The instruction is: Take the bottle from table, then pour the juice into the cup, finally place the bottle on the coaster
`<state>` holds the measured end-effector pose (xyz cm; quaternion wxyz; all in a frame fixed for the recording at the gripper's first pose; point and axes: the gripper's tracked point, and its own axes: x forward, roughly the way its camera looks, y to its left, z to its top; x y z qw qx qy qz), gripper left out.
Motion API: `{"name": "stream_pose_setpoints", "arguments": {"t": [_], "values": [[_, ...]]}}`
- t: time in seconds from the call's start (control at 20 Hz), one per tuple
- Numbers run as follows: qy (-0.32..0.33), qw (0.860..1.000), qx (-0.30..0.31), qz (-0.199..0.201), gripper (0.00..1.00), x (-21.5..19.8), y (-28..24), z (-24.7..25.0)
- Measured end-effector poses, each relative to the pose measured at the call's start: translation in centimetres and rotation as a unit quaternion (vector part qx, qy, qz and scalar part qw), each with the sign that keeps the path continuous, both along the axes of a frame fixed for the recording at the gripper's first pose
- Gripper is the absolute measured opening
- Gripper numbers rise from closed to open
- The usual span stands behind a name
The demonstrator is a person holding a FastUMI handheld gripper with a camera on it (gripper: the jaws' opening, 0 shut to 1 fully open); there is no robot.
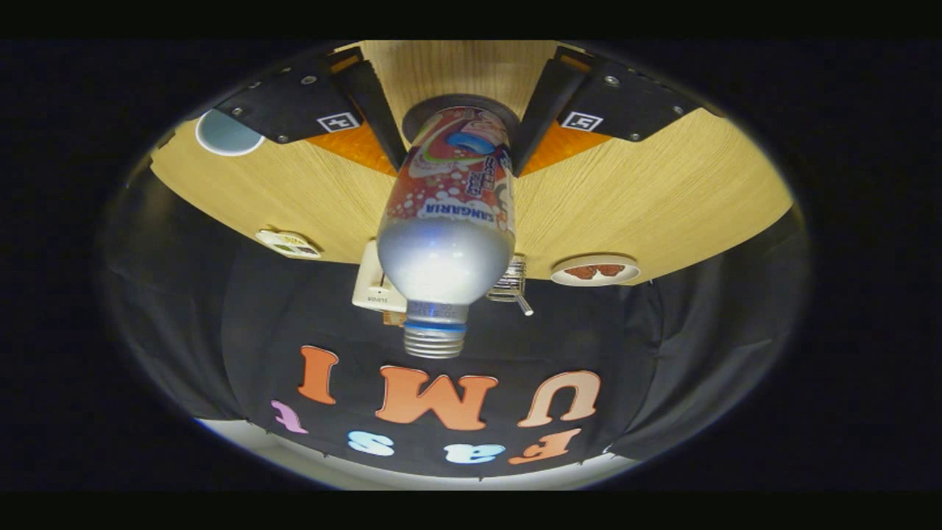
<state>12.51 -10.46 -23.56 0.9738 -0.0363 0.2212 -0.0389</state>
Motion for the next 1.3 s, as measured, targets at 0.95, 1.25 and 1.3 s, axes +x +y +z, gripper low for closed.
{"name": "stream_pose_setpoints", "arguments": {"t": [0.95, 1.25, 1.3], "values": [[-0.088, 0.996, 0.030, 0.014, 0.97, -5.3, 0.1, 8.7], [-0.132, 0.990, 0.048, 0.007, 0.96, -9.3, -1.4, 13.2], [-0.136, 0.990, 0.047, 0.002, 0.97, -10.0, -1.8, 13.7]]}}
